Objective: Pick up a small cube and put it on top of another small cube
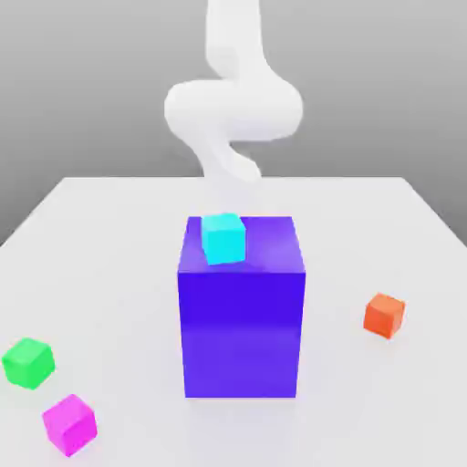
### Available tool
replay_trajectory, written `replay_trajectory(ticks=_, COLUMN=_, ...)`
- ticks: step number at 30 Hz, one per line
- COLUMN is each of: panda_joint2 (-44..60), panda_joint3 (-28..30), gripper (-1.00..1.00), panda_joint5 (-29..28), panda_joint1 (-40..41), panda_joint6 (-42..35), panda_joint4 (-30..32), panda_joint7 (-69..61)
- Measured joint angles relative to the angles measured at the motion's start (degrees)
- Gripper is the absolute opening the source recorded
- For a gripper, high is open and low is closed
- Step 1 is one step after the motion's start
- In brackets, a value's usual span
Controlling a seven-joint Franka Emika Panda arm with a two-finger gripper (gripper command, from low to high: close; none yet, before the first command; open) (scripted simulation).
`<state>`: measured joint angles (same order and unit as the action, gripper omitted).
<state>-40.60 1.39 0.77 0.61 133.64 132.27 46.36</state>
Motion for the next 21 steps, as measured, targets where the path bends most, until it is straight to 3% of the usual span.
replay_trajectory(ticks=21, panda_joint2=43.96, panda_joint3=9.88, gripper=0.0, panda_joint5=7.46, panda_joint1=7.86, panda_joint6=15.64, panda_joint4=4.14, panda_joint7=3.64)
